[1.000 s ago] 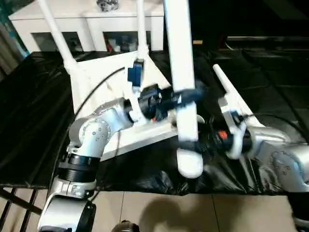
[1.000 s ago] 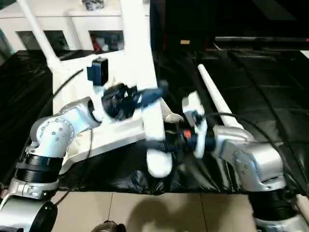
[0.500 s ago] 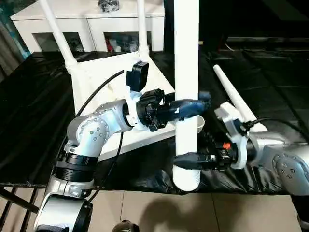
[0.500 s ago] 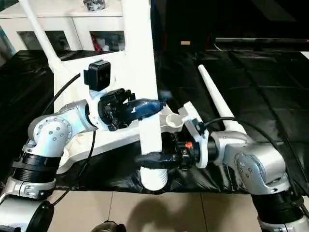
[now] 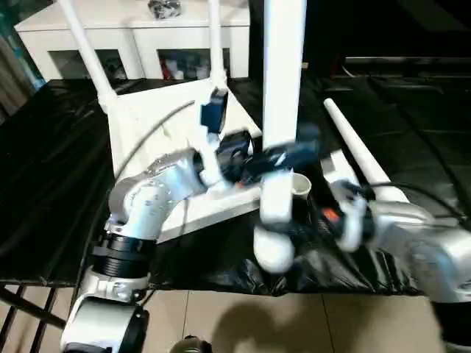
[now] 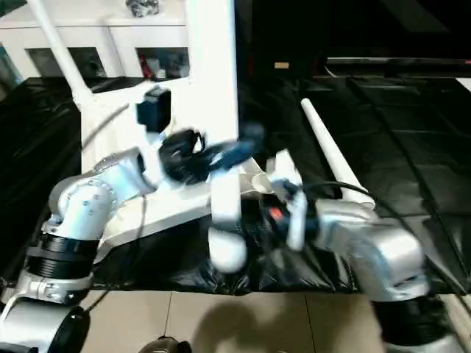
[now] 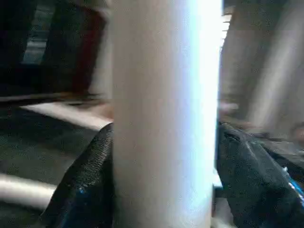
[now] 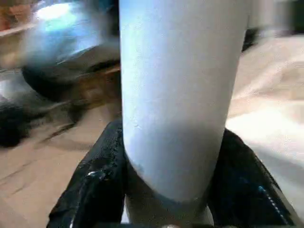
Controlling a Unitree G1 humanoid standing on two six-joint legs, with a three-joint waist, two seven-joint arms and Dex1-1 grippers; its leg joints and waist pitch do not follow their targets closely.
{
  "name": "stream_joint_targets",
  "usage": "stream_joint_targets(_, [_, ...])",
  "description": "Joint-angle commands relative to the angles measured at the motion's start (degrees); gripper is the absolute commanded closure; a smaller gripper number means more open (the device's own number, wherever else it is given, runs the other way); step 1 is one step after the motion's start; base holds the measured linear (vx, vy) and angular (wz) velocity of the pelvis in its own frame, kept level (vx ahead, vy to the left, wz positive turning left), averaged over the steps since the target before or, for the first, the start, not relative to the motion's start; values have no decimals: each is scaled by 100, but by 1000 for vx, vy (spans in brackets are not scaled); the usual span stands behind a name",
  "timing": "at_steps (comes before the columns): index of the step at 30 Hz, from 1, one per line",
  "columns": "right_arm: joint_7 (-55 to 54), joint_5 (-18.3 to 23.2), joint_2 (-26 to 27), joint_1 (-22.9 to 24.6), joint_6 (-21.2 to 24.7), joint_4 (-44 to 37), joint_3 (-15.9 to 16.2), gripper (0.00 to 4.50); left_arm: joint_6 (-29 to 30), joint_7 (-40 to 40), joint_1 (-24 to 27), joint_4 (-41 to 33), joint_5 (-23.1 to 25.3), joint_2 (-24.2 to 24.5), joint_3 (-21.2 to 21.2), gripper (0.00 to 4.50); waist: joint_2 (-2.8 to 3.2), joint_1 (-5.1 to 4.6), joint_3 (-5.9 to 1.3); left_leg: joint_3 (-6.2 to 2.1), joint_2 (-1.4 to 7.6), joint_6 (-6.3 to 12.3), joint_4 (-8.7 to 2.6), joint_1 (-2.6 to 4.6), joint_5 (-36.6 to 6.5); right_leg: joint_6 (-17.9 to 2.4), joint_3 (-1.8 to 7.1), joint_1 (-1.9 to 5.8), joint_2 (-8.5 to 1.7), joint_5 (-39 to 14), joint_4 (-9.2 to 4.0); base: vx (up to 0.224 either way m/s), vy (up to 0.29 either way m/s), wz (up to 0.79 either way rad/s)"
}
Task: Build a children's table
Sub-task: Insert table leg to table base
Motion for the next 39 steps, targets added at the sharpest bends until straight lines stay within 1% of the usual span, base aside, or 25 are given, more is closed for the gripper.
stream_joint_targets(1, [-476,-302,122,-124,-281,41,-27,261,-144,577,-101,36,363,-67,-45,147,-117,-15,-403,-81,204,-81,-387,210,-1084,-1079,221,186,-287,-1109,-483,0,0,0])
stream_joint_targets(3, [-1050,-680,355,-160,-491,168,27,261,-205,1383,-166,152,814,-183,-74,147,-116,-19,-406,-86,203,-109,-396,199,-1078,-989,227,191,-268,-1052,-482,0,0,0])
stream_joint_targets(4, [-1608,-987,598,-210,-625,314,39,262,-302,2178,-250,334,1202,-322,-31,147,-122,-36,-401,-85,201,-118,-397,194,-1082,-967,230,177,-256,-1008,-483,0,0,0])
stream_joint_targets(5, [-1830,-1144,713,-215,-692,365,82,262,-386,2579,-287,433,1336,-457,68,147,-131,-34,-411,-86,186,-149,-393,199,-1034,-941,222,190,-267,-989,-490,0,0,0])
stream_joint_targets(8, [-2149,-1304,948,-190,-785,412,126,262,-532,3240,-341,566,1344,-803,383,147,-133,-26,-418,-85,175,-105,-385,181,-977,-954,221,210,-265,-851,-490,0,0,0])
stream_joint_targets(9, [-2272,-1357,1061,-177,-825,424,146,262,-636,3471,-363,601,1363,-956,495,147,-142,-21,-429,-84,169,-12,-370,154,-842,-998,220,220,-262,-590,-468,0,0,0])
stream_joint_targets(10, [-2480,-1426,1242,-154,-875,426,155,262,-771,3876,-429,664,1410,-1170,659,147,-130,-19,-442,-86,171,53,-358,148,-753,-1019,218,215,-262,-421,-454,0,0,0])
stream_joint_targets(11, [-2550,-1470,1296,-141,-903,426,178,262,-815,4080,-458,686,1436,-1257,720,147,-140,-22,-441,-82,161,82,-350,145,-735,-1030,215,215,-256,-367,-457,0,0,0])
stream_joint_targets(12, [-2618,-1546,1316,-132,-943,427,208,262,-846,4182,-477,703,1444,-1307,754,147,-140,-19,-441,-88,160,99,-350,140,-726,-1029,212,226,-258,-344,-454,0,0,0])
stream_joint_targets(13, [-2798,-1721,1376,-106,-1023,447,264,262,-951,4424,-516,750,1487,-1422,820,165,-108,-9,-440,-92,160,115,-350,145,-735,-1015,210,219,-259,-374,-459,0,0,0])
stream_joint_targets(14, [-2864,-1788,1407,-83,-1056,457,296,262,-1003,4523,-528,773,1513,-1478,833,184,-110,-18,-430,-90,157,97,-354,148,-815,-990,211,210,-250,-455,-478,0,0,0])
stream_joint_targets(16, [-2968,-1864,1463,-41,-1099,464,324,262,-1054,4632,-512,751,1528,-1597,824,187,-91,-26,-424,-92,161,81,-369,162,-923,-952,211,202,-247,-582,-495,0,0,0])
stream_joint_targets(19, [-3073,-1955,1506,-7,-1144,450,343,262,-1062,4615,-441,646,1578,-1708,704,225,-79,-20,-416,-97,180,-8,-393,187,-1113,-896,218,177,-243,-776,-514,0,0,0])
stream_joint_targets(23, [-3133,-2132,1503,-9,-1279,480,401,262,-1140,4582,-400,645,1561,-1737,614,251,-94,-30,-408,-104,174,-74,-413,168,-1202,-847,219,190,-248,-748,-514,0,0,0])
stream_joint_targets(24, [-3133,-2132,1503,-9,-1279,480,401,262,-1140,4582,-400,645,1561,-1737,614,256,-89,-26,-410,-105,174,-75,-413,171,-1217,-845,220,190,-253,-764,-513,0,0,0])
stream_joint_targets(25, [-3131,-2122,1509,-9,-1278,486,394,227,-1152,4581,-399,648,1564,-1730,605,258,-90,-28,-413,-102,173,-73,-409,170,-1207,-844,222,190,-252,-752,-511,0,0,0])
stream_joint_targets(26, [-3044,-1995,1512,-39,-1243,519,303,206,-1228,4430,-391,631,1566,-1660,530,260,-91,-31,-410,-102,171,-68,-409,167,-1206,-841,223,190,-253,-750,-513,0,0,0])
stream_joint_targets(27, [-2750,-1715,1443,-97,-1158,544,169,189,-1287,4197,-376,586,1536,-1552,456,261,-94,-24,-416,-96,164,-7,-401,168,-1182,-843,225,198,-258,-727,-526,0,0,0])
stream_joint_targets(29, [-2582,-1580,1370,-138,-1103,554,90,182,-1273,4034,-370,588,1492,-1478,431,262,-102,-19,-414,-95,178,20,-401,166,-1144,-864,227,197,-255,-653,-514,0,0,0])
stream_joint_targets(32, [-2260,-1361,1222,-184,-962,536,33,148,-1257,3816,-365,611,1420,-1389,412,265,-97,-13,-419,-96,177,75,-390,157,-1039,-915,221,212,-259,-546,-494,0,0,0])
stream_joint_targets(33, [-1780,-1110,961,-223,-790,499,1,142,-1173,3475,-359,610,1217,-1292,420,265,-118,-10,-424,-88,165,150,-372,155,-985,-984,217,233,-262,-485,-489,0,0,0])
stream_joint_targets(34, [-1502,-975,805,-232,-714,474,-14,137,-1121,3250,-352,599,1082,-1234,417,265,-112,5,-425,-89,174,164,-371,157,-971,-998,219,233,-269,-481,-487,0,0,0])
stream_joint_targets(35, [-1132,-783,591,-250,-587,454,-49,117,-1022,2893,-334,571,890,-1143,406,265,-116,18,-427,-78,173,211,-356,158,-913,-1057,223,232,-267,-430,-477,0,0,0])
stream_joint_targets(37, [-783,-601,376,-281,-462,456,-110,107,-889,2508,-295,504,740,-1003,351,265,-105,19,-428,-80,173,268,-352,150,-856,-1131,216,233,-264,-376,-461,0,0,0])
stream_joint_targets(39, [-453,-344,177,-349,-258,480,-233,84,-653,2107,-248,402,521,-868,325,265,-125,5,-425,-71,171,321,-345,156,-822,-1228,213,238,-265,-365,-451,0,0,0])
